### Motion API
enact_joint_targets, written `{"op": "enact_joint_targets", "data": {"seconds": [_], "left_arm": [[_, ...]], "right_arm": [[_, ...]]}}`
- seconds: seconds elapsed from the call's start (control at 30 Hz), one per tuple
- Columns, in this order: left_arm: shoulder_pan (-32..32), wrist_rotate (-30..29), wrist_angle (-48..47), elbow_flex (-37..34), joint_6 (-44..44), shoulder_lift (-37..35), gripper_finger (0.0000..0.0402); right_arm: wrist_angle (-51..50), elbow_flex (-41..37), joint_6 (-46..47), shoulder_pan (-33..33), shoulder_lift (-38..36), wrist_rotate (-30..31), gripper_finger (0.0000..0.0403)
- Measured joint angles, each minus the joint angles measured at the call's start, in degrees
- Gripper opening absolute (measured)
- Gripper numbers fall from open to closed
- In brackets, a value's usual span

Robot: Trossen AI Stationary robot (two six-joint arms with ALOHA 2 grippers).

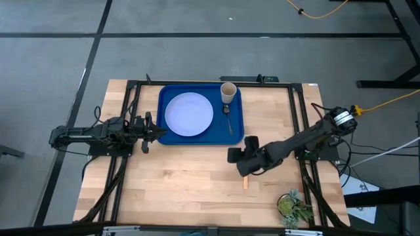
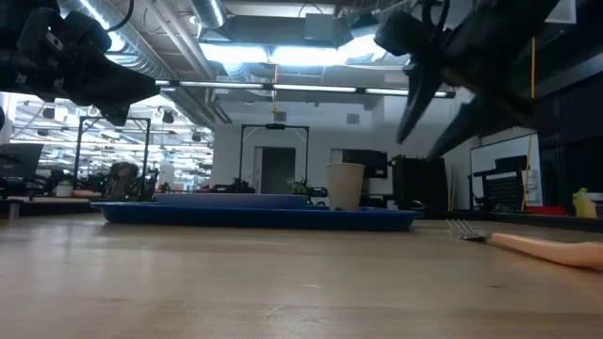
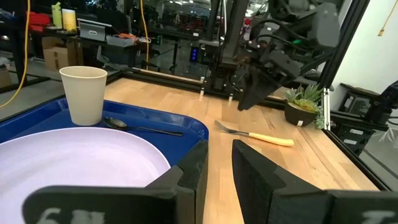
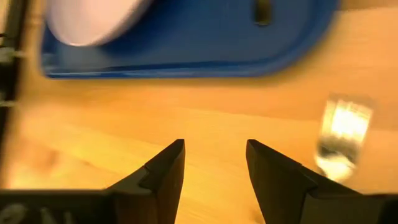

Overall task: Pick and place plate/cup/fork/spoon on tray
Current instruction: Put the yellow fork on the tray

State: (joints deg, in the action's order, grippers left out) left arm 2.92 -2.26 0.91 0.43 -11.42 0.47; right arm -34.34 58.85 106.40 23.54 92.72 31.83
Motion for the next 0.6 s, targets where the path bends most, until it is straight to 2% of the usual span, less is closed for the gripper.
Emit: {"op": "enact_joint_targets", "data": {"seconds": [0.17,0.3,0.4,0.6], "left_arm": [[0.0,0.0,0.0,0.0,0.0,0.0,0.0065],[0.0,0.0,0.0,0.0,0.0,0.0,0.0065],[0.0,0.0,0.0,0.0,0.0,0.0,0.0065],[0.0,0.0,0.0,0.0,0.0,0.0,0.0065]], "right_arm": [[-13.9,11.5,2.3,-0.1,5.9,-3.4,0.0176],[-24.3,18.9,2.5,-2.1,12.3,-10.9,0.0176],[-28.1,20.6,2.7,-2.8,15.6,-14.5,0.0176],[-28.0,19.6,7.5,-2.7,18.4,-20.2,0.0176]]}}
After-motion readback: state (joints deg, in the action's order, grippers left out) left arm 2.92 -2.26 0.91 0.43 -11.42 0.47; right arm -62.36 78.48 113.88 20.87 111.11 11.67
